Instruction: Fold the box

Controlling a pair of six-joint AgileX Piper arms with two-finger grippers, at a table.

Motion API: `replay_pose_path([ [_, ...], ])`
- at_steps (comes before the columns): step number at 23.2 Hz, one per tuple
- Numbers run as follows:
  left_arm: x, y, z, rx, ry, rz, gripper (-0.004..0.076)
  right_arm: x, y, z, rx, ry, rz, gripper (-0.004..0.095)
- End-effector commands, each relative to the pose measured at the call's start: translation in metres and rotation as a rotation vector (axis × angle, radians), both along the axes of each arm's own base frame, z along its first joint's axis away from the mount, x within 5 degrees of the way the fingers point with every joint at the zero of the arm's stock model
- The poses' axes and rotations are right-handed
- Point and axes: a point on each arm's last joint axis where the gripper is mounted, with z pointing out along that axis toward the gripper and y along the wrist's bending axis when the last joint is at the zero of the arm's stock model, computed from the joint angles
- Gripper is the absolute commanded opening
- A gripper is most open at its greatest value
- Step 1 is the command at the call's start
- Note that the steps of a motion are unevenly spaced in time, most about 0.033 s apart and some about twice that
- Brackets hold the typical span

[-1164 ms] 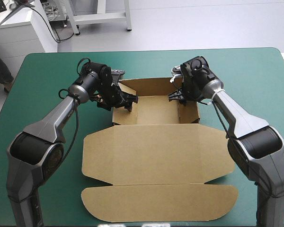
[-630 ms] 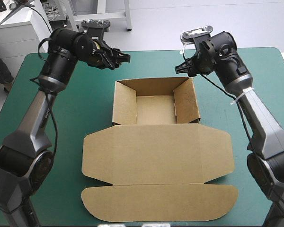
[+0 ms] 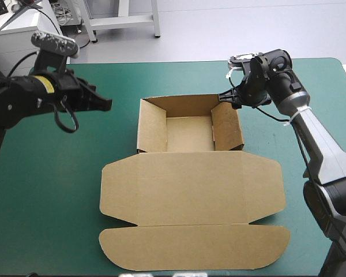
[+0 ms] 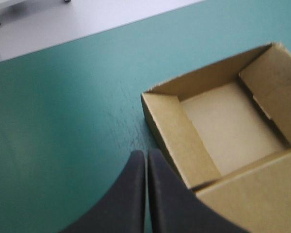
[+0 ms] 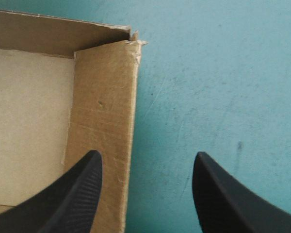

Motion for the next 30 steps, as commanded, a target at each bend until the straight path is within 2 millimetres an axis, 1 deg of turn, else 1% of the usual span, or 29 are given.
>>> replay_pose_path([
  [1, -0.032, 0.013, -0.008, 0.001, -0.020, -0.012, -0.0008, -0.003, 0.001, 0.009, 0.060, -0.007, 0.006, 0.0509],
  [3, -0.041, 0.016, -0.024, 0.001, -0.009, -0.016, -0.0008, 0.004, 0.006, -0.004, 0.077, 0.031, 0.018, 0.0509],
  [4, -0.050, 0.020, -0.034, 0.004, -0.004, -0.017, -0.0008, 0.008, 0.008, -0.012, 0.073, 0.050, 0.036, 0.0509],
  [5, -0.058, 0.023, -0.051, 0.017, 0.028, -0.017, -0.0008, 0.013, 0.010, -0.021, 0.056, 0.070, 0.058, 0.0509],
  [6, -0.066, 0.027, -0.058, 0.020, 0.035, -0.017, -0.0008, 0.015, 0.010, -0.026, 0.046, 0.080, 0.059, 0.0509],
  [11, -0.097, 0.039, -0.109, 0.029, 0.096, -0.025, -0.0008, 0.028, 0.012, -0.053, 0.008, 0.134, 0.055, 0.0509],
  [13, -0.111, 0.043, -0.130, 0.012, 0.103, -0.032, -0.0008, 0.031, 0.014, -0.061, 0.011, 0.155, 0.053, 0.0509],
  [16, -0.129, 0.049, -0.159, 0.003, 0.112, -0.035, -0.0008, 0.033, 0.016, -0.068, 0.032, 0.177, 0.043, 0.0496],
  [17, -0.142, 0.055, -0.174, 0.002, 0.109, -0.035, -0.0008, 0.033, 0.016, -0.069, 0.042, 0.181, 0.018, 0.0401],
  [18, -0.148, 0.058, -0.182, 0.004, 0.114, -0.035, -0.0008, 0.033, 0.016, -0.069, 0.047, 0.182, 0.006, 0.0307],
  [19, -0.158, 0.062, -0.196, 0.009, 0.127, -0.035, -0.0008, 0.033, 0.016, -0.069, 0.048, 0.182, 0.004, 0.0086],
  [20, -0.163, 0.064, -0.203, 0.009, 0.127, -0.035, -0.0008, 0.033, 0.016, -0.069, 0.049, 0.182, 0.002, -0.0025],
  [21, -0.170, 0.067, -0.214, 0.009, 0.126, -0.035, -0.0008, 0.033, 0.017, -0.069, 0.059, 0.185, -0.001, -0.0004],
  [25, -0.184, 0.073, -0.233, 0.013, 0.137, -0.036, -0.0008, 0.033, 0.017, -0.069, 0.064, 0.187, -0.001, -0.0004],
  [30, -0.186, 0.075, -0.234, 0.004, 0.124, -0.029, -0.0008, 0.032, 0.018, -0.067, 0.076, 0.186, 0.004, -0.0004],
])
